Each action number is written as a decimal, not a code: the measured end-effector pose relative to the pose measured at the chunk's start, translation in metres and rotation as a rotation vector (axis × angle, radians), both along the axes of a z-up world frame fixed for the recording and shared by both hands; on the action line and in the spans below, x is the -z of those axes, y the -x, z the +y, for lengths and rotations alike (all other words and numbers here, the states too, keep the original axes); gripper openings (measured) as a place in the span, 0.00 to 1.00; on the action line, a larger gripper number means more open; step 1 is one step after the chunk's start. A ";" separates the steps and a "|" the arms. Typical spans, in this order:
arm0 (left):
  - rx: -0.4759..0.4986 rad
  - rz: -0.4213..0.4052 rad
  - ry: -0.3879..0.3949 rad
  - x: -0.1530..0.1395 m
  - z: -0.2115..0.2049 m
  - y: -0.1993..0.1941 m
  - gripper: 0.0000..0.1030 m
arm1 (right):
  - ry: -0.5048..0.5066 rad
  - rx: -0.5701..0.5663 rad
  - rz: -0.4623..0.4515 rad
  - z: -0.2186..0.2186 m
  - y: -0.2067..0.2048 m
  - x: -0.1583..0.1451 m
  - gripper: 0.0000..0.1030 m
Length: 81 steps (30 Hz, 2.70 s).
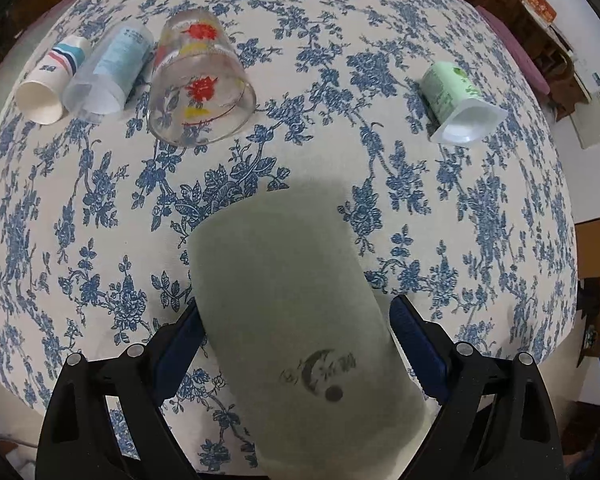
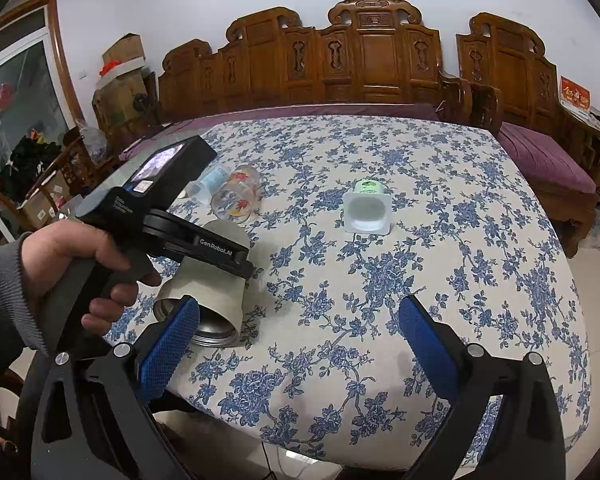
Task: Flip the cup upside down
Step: 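Rotate the left gripper to turn the cream cup rim-down, then lower the cream cup onto the tablecloth and open the left gripper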
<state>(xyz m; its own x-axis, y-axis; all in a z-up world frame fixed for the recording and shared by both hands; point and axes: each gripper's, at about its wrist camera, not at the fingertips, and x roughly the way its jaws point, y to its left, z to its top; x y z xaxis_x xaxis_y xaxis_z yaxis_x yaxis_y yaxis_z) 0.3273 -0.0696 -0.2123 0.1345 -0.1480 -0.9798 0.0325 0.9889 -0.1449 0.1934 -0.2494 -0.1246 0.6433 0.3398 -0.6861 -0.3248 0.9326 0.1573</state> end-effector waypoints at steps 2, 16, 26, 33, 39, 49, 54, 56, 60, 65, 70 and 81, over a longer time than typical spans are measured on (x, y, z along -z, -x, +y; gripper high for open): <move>-0.015 0.001 0.006 0.001 0.003 0.000 0.81 | -0.002 0.002 0.001 -0.001 -0.001 0.000 0.98; 0.028 -0.225 -0.010 -0.048 0.017 0.033 0.68 | 0.001 0.005 0.006 -0.002 -0.002 0.003 0.98; 0.057 -0.455 -0.023 -0.063 0.003 0.019 0.69 | 0.015 0.006 0.012 -0.002 -0.002 0.008 0.98; 0.081 -0.558 -0.036 -0.049 -0.017 -0.001 0.69 | -0.002 0.025 0.032 -0.010 -0.009 0.012 0.98; 0.108 -0.648 -0.061 -0.046 -0.032 -0.014 0.69 | -0.008 0.033 0.027 -0.013 -0.011 0.010 0.98; 0.181 -0.781 -0.112 -0.039 -0.039 0.017 0.69 | -0.011 0.035 0.028 -0.013 -0.012 0.010 0.98; 0.192 -0.777 -0.106 -0.043 -0.036 0.044 0.69 | -0.008 0.038 0.017 -0.013 -0.011 0.009 0.98; 0.192 -0.769 -0.105 -0.042 -0.035 0.051 0.69 | -0.007 0.040 0.011 -0.012 -0.011 0.008 0.98; 0.195 -0.763 -0.113 -0.039 -0.033 0.065 0.69 | 0.001 0.043 0.009 -0.011 -0.011 0.009 0.98; 0.150 -0.747 -0.079 -0.035 -0.020 0.074 0.69 | 0.011 0.047 0.010 -0.011 -0.011 0.012 0.98; 0.139 -0.733 -0.079 -0.037 -0.017 0.079 0.69 | 0.012 0.048 0.006 -0.010 -0.011 0.011 0.98; 0.111 -0.695 -0.100 -0.084 0.011 0.121 0.75 | 0.002 0.070 -0.051 0.009 -0.001 -0.010 0.98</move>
